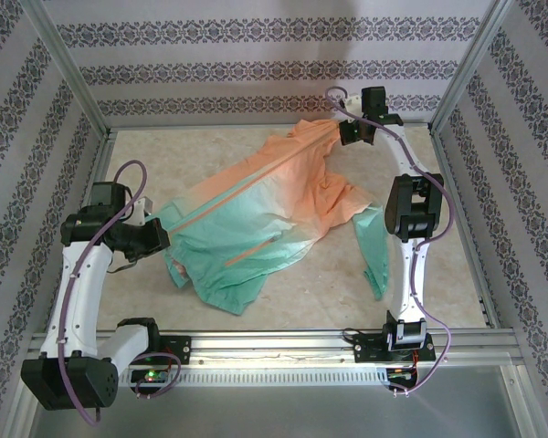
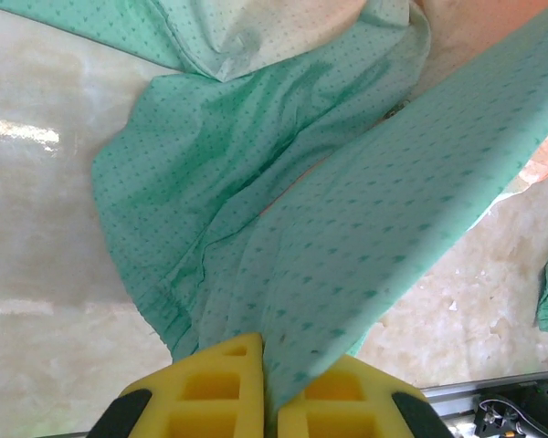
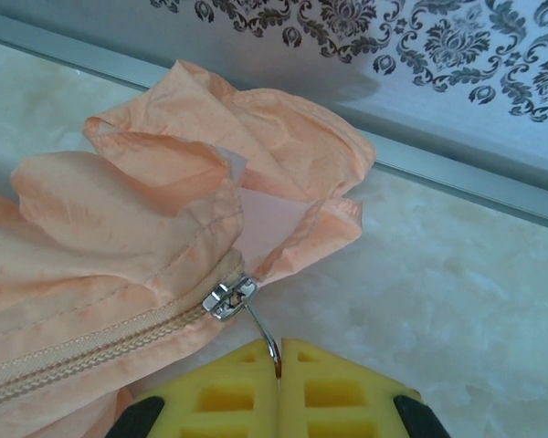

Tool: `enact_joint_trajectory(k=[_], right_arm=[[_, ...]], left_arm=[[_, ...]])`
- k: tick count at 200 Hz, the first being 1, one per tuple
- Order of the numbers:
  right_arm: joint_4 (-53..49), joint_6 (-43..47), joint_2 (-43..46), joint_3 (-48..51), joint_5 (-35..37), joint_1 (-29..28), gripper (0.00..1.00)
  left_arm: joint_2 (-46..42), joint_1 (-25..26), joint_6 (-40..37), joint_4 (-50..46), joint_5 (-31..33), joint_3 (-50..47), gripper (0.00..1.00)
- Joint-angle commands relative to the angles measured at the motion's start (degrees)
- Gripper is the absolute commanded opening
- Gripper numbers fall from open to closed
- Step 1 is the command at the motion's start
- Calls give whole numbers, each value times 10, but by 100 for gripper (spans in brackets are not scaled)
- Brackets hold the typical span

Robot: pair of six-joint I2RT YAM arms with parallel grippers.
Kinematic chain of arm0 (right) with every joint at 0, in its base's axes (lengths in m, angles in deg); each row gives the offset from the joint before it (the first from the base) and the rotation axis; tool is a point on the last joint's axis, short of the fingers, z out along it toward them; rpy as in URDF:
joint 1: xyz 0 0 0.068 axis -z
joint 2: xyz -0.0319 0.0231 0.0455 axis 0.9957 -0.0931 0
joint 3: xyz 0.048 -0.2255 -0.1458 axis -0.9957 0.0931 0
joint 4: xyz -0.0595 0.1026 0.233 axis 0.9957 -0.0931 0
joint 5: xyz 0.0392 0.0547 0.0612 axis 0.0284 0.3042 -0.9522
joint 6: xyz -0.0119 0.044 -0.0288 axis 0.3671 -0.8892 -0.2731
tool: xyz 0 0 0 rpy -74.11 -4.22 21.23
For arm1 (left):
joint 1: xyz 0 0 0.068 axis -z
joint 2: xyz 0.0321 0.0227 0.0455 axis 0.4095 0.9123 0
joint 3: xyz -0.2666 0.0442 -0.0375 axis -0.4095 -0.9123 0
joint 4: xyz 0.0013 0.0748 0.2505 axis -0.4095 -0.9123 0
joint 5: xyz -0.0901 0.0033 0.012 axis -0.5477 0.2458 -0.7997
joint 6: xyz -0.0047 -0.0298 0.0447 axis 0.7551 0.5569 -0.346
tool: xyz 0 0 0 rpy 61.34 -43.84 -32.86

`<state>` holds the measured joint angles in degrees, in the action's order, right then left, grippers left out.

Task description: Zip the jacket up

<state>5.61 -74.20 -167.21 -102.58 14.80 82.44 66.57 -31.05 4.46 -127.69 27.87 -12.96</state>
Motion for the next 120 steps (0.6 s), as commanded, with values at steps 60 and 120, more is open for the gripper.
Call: enact_joint_trajectory(k=[60,120], right_arm=[[21,4,34,18,37,8,0],[-34,-9,-2,-21,72,20,0]], left_arm=[[-57,-3,-76,25,-145,44,0],[-68,2,-88,-6,-101,25,0]])
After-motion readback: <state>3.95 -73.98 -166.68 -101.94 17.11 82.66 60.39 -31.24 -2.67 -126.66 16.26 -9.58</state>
